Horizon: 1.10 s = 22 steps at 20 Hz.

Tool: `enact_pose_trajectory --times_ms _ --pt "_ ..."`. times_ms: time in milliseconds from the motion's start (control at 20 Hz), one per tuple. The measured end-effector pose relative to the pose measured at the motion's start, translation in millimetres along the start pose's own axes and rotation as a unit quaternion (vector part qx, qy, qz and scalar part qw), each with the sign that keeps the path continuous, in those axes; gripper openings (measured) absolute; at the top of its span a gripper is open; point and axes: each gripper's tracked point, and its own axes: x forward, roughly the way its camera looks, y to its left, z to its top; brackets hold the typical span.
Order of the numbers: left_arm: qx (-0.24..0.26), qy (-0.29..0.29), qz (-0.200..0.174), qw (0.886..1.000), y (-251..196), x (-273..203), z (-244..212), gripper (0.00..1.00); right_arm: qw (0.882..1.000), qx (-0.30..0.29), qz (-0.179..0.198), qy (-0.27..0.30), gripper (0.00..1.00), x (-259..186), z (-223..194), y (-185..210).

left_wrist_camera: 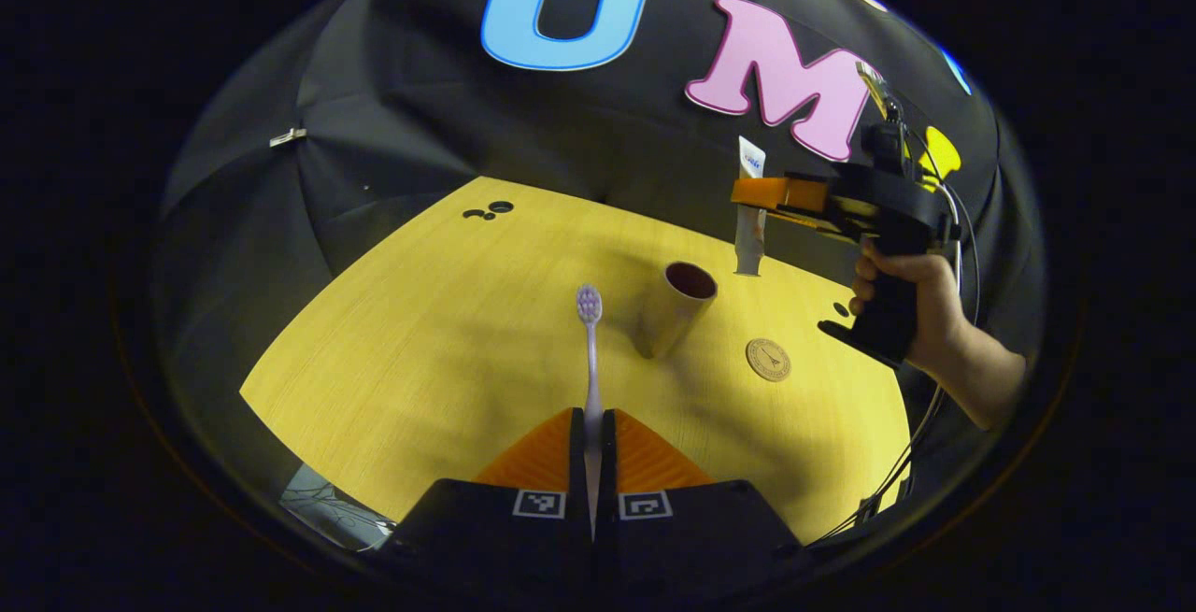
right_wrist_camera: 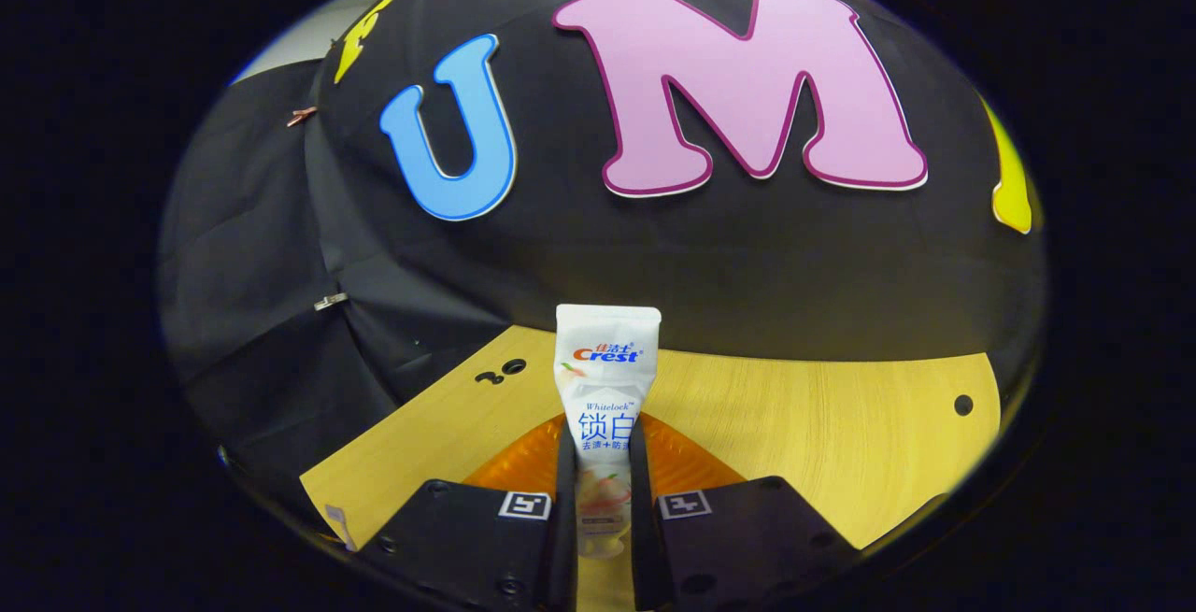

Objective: Put the toothbrush and toothpaste on the desktop into the cup, then pick up the cup and place it on the coaster on the desktop.

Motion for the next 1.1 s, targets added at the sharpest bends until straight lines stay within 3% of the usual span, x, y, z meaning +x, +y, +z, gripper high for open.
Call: enact_pose_trajectory --times_ms 350,550,850,1000,1100 --pt "-0.048 -0.038 0.014 0.998 30 -13 16 0.06 1.0 0.002 -0.027 -0.005 0.27 54 -29 -10" --pt "-0.051 -0.048 0.017 0.997 34 -13 22 0.06 0.999 -0.004 -0.038 -0.011 0.27 67 -49 -15" --pt "-0.05 -0.051 0.005 0.997 23 -4 24 0.06 0.999 -0.008 -0.035 0.028 0.29 75 -91 -18" --pt "-0.039 -0.047 -0.002 0.998 11 3 22 0.06 0.999 -0.002 -0.014 0.042 0.58 66 -100 -11" --pt "-0.031 -0.046 -0.008 0.998 1 7 22 0.06 0.999 -0.01 -0.005 0.037 0.67 58 -97 -9"
